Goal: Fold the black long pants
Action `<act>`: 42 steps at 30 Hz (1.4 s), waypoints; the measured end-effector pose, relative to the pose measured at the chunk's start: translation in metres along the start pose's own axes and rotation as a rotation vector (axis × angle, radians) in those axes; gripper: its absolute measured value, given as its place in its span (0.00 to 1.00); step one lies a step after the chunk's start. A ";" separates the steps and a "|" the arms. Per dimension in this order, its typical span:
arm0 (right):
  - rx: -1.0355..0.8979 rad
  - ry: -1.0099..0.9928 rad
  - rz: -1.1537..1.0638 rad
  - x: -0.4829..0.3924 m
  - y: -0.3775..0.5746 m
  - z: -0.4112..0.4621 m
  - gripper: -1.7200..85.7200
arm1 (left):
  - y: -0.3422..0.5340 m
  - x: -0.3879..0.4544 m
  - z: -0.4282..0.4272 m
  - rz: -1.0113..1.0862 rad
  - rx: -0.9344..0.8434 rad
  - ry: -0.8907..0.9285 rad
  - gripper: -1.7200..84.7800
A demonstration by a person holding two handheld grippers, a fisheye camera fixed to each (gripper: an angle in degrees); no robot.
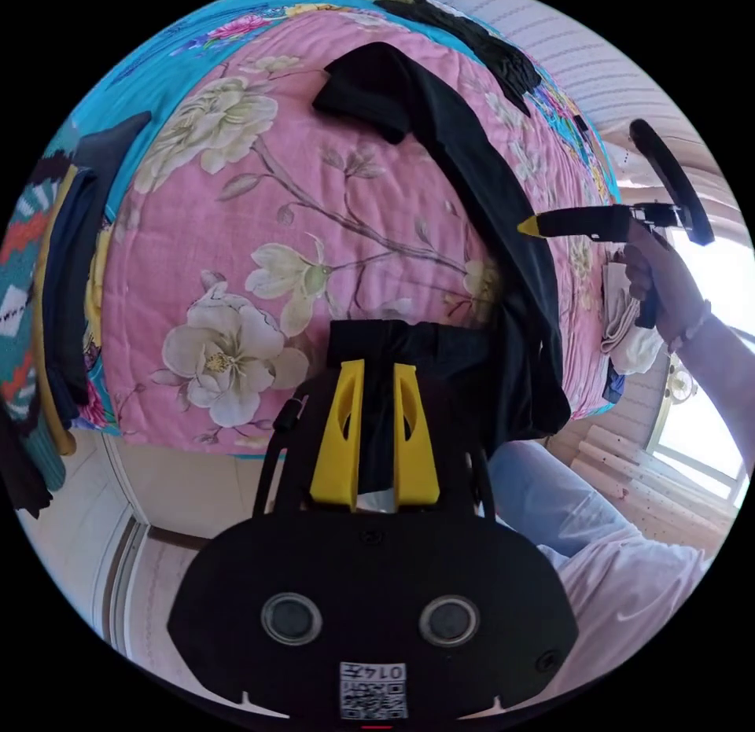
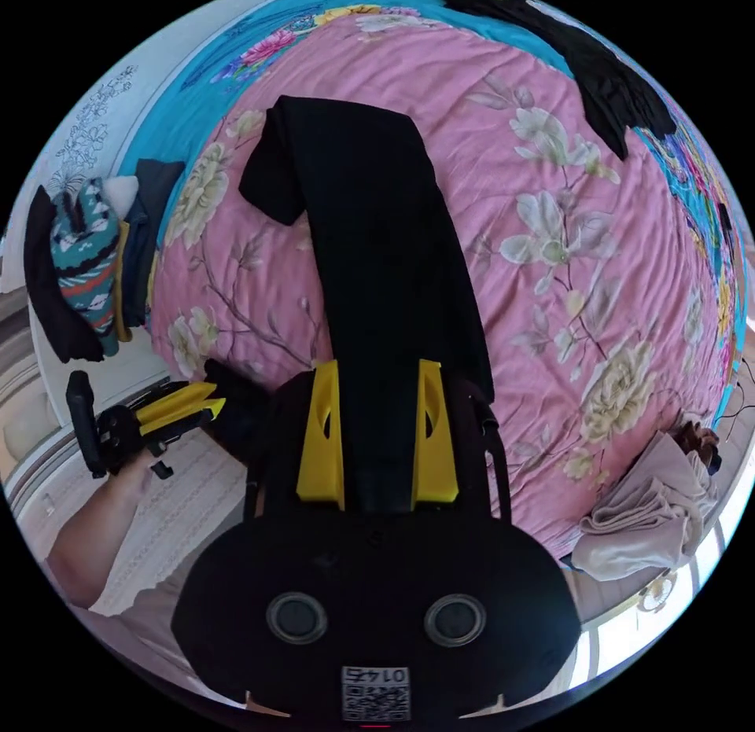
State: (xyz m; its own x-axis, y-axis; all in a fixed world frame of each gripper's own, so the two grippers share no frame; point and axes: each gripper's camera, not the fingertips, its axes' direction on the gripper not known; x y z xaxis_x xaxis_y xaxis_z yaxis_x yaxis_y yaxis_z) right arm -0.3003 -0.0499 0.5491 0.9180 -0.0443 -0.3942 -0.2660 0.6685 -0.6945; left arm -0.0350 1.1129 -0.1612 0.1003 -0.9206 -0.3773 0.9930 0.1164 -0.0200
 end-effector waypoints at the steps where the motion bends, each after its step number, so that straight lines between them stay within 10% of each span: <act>1: -0.026 0.038 0.011 -0.003 -0.018 0.015 0.21 | -0.001 -0.002 -0.007 0.018 -0.002 -0.011 0.04; 17: 0.096 -0.059 0.088 0.086 -0.042 0.023 0.03 | 0.024 -0.056 -0.121 0.045 0.097 -0.054 0.04; 28: -0.033 -0.174 0.858 0.213 0.135 0.098 0.05 | 0.002 -0.078 -0.103 -0.009 -0.066 -0.094 0.13; 34: 0.185 -0.293 0.427 0.151 0.026 0.092 0.15 | 0.023 -0.078 -0.129 0.067 -0.044 -0.107 0.11; 42: -0.140 -0.233 0.242 0.091 -0.105 0.175 0.16 | 0.080 -0.078 -0.183 0.087 0.008 -0.031 0.05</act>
State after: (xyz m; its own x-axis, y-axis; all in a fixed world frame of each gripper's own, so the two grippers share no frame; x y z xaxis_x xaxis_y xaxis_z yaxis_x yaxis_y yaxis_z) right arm -0.1368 0.0061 0.6915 0.8615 0.2836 -0.4211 -0.5068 0.5303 -0.6797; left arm 0.0255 1.2626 -0.3026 0.1882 -0.9181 -0.3487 0.9808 0.1938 0.0191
